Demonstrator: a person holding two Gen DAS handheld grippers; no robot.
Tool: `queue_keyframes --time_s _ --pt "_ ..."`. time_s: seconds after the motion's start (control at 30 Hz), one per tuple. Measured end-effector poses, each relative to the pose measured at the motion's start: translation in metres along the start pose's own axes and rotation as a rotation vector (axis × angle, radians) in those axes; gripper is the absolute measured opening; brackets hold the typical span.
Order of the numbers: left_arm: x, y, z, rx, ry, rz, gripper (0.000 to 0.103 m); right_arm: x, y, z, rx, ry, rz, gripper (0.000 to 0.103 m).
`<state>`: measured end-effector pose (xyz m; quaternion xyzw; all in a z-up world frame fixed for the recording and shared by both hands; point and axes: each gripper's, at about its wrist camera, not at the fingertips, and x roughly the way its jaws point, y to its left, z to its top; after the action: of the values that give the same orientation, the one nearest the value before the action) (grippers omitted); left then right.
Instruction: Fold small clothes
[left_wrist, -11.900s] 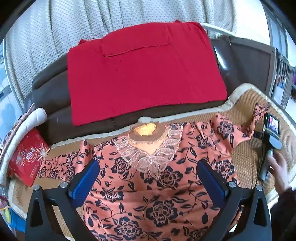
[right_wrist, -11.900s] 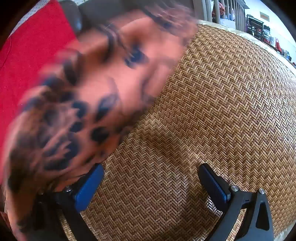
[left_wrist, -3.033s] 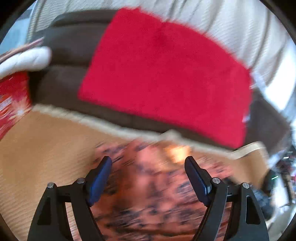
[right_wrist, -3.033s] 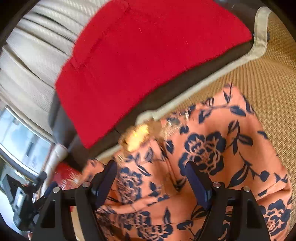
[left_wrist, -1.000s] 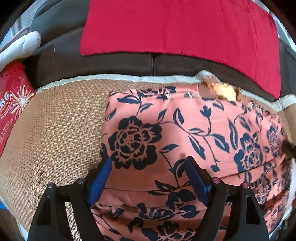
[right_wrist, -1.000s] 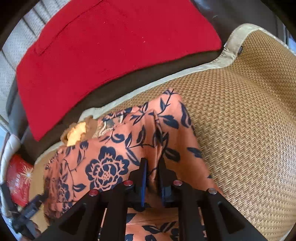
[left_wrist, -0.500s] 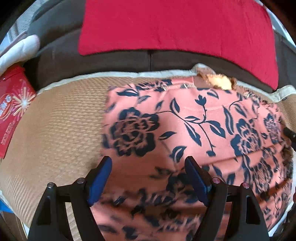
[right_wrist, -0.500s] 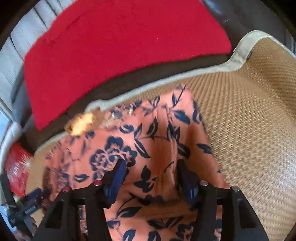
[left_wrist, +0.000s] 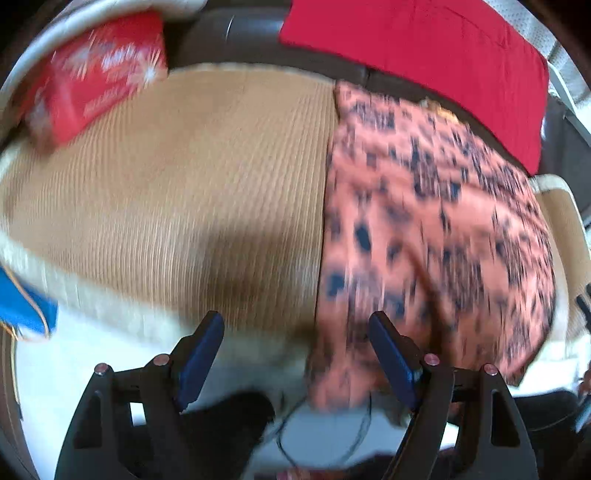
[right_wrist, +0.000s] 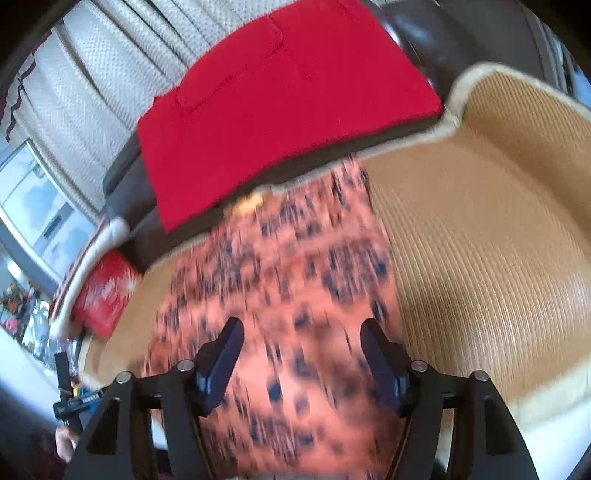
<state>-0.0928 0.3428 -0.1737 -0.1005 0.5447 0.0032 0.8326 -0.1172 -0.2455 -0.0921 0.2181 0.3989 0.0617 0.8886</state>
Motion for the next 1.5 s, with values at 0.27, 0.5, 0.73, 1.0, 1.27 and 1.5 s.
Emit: queue_keyframes --time_s 0.27,0.5,0.73,1.0,1.27,1.5 --pt "0.042 0.000 -0.046 -0.116 0.190 -0.146 0.057 0.023 -0.047 -0.092 0.004 0.327 -0.203 0.070" --pt "0.069 -0.002 -0.044 -0.213 0.212 -0.174 0.065 0.064 -0.072 -0.110 0.124 0.407 -0.198 0.070" --pt "0.103 -0.022 -0.029 -0.212 0.234 -0.228 0.008 0.057 -0.053 -0.111 0.064 0.428 -0.195 0.007" --pt "0.064 -0.032 -0.010 -0.178 0.163 -0.363 0.006 -0.017 -0.019 -0.087 0.048 0.331 -0.053 0.006" --pt "0.000 -0.035 0.043 -0.114 0.046 -0.496 0.006 -0.071 0.023 -0.020 -0.024 0.159 0.095 0.006" --pt "-0.030 -0.016 0.108 -0.148 -0.024 -0.562 0.006 -0.070 0.027 0.051 0.018 0.032 0.120 0.006"
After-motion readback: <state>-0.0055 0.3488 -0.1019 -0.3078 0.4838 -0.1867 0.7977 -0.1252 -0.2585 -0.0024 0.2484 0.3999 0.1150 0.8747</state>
